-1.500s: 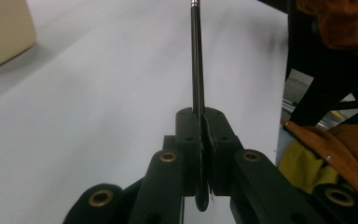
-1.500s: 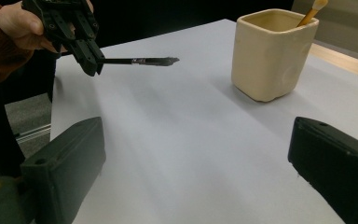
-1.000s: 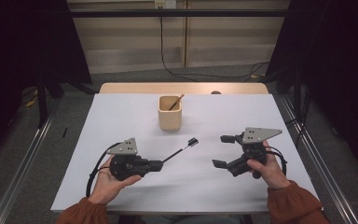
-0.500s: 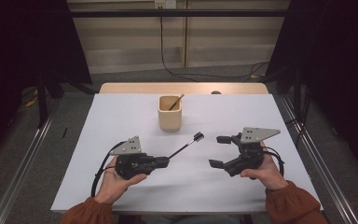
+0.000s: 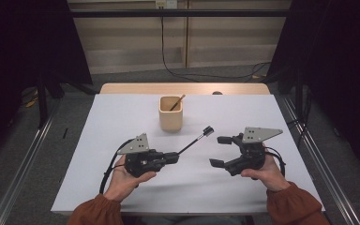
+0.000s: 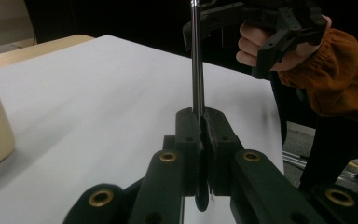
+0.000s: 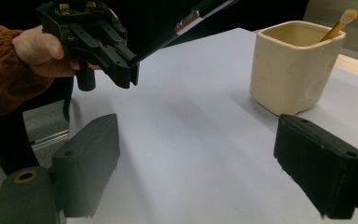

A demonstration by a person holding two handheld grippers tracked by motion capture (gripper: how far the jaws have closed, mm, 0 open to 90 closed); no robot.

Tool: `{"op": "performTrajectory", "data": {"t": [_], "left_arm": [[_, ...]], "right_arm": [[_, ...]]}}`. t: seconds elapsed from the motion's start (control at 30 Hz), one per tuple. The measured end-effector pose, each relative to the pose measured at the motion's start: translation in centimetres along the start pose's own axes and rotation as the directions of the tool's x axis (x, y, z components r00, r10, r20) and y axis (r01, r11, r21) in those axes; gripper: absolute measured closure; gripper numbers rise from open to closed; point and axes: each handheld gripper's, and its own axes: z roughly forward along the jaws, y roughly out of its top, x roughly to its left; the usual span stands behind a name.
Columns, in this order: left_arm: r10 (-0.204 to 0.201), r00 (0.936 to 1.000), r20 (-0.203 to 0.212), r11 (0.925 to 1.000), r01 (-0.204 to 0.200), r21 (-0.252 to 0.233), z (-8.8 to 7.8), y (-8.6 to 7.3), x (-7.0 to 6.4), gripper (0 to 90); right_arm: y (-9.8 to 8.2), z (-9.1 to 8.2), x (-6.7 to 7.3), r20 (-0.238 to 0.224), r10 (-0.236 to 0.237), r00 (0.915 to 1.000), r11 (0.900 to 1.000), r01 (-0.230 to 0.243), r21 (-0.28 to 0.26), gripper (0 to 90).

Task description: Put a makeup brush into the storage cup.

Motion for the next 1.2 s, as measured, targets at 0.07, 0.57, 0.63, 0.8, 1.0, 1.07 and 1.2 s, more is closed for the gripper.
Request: {"op": "performTrajectory", "data": {"t": [0.07,0.57,0.63,0.8,1.0,1.07,1.2], "left_arm": [[-0.003,1.0000,0.006,0.9999,0.003,-0.016,0.2,0.1,-0.1,85.6],[0.014,0.9998,0.017,0.9994,-0.014,-0.030,1.1,0.0,-0.5,85.6],[0.018,0.9997,0.016,0.9994,-0.017,-0.031,1.0,0.0,-0.5,85.6],[0.017,0.9997,0.015,0.9994,-0.017,-0.032,1.0,0.0,-0.5,85.6],[0.020,0.9996,0.019,0.9994,-0.020,-0.030,1.3,-0.1,-0.7,85.6],[0.023,0.9996,0.016,0.9994,-0.023,-0.027,1.3,-0.1,-0.6,85.6],[0.024,0.9995,0.020,0.9994,-0.023,-0.026,1.5,-0.3,-0.7,85.5]], "right_arm": [[0.1,0.0,0.1,0.003,0.002,1.0000,1.000,-0.002,-0.009,11.9],[1.0,0.9,0.4,-0.058,0.007,0.9983,0.999,-0.009,-0.042,33.1],[1.3,1.2,0.4,-0.063,0.011,0.9979,0.999,-0.014,-0.048,38.2],[1.9,1.8,0.4,-0.081,0.008,0.9967,0.998,-0.012,-0.055,44.4],[2.6,1.4,0.3,-0.081,0.009,0.9967,0.996,-0.017,-0.091,53.4],[2.5,1.4,0.3,-0.090,0.013,0.9958,0.996,-0.021,-0.090,56.6],[2.5,1.6,0.2,-0.103,0.027,0.9943,0.995,-0.037,-0.091,57.9]]}}
